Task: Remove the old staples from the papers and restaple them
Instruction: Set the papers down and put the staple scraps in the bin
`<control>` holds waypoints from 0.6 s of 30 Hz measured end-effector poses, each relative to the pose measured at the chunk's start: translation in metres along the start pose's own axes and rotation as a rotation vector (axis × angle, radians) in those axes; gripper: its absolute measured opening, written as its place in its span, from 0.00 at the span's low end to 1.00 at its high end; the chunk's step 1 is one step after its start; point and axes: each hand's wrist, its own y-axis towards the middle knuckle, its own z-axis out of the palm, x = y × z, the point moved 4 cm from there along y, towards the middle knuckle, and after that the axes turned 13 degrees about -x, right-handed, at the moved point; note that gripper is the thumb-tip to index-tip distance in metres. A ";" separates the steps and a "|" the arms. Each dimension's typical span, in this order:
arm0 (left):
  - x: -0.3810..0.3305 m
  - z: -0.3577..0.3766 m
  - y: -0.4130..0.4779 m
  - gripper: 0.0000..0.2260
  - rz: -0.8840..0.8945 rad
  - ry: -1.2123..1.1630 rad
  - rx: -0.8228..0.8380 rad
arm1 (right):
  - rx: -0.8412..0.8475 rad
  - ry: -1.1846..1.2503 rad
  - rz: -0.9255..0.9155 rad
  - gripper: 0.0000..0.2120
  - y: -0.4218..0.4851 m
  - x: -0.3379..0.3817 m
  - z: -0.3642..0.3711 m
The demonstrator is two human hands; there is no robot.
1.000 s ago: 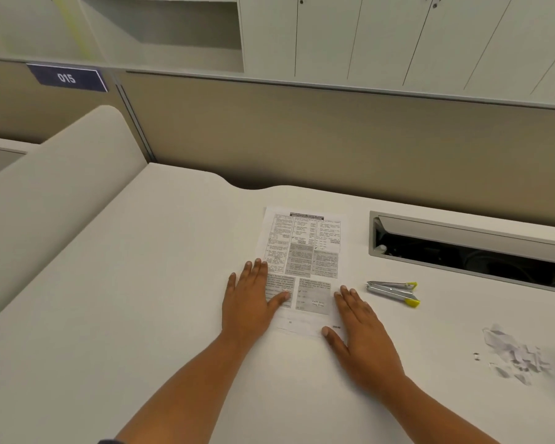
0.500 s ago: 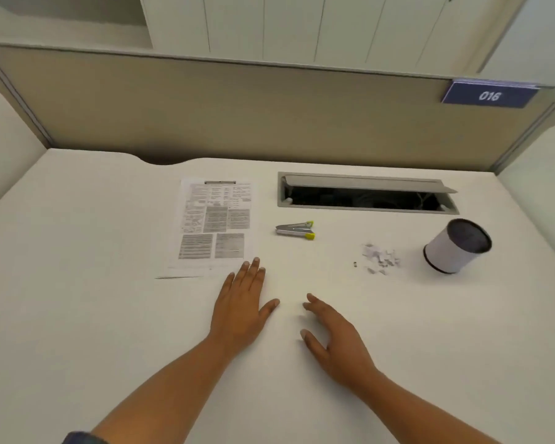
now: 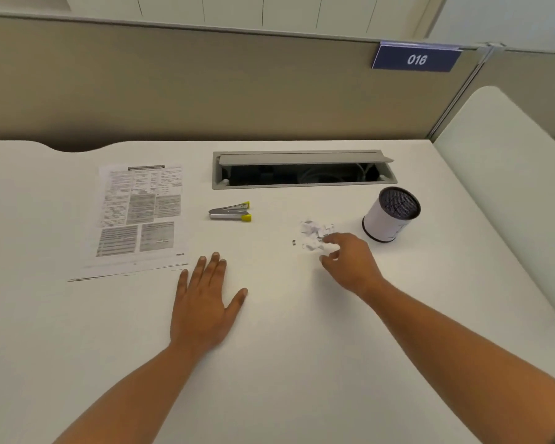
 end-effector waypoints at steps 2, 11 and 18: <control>0.000 -0.001 -0.001 0.33 -0.007 0.006 -0.003 | 0.015 -0.087 -0.028 0.20 0.018 -0.002 0.001; 0.001 0.001 0.001 0.32 -0.034 -0.002 -0.014 | 0.232 -0.338 -0.132 0.33 0.059 0.002 0.018; 0.000 -0.002 0.002 0.33 -0.045 0.005 -0.001 | 0.197 -0.334 -0.229 0.15 0.056 0.011 0.023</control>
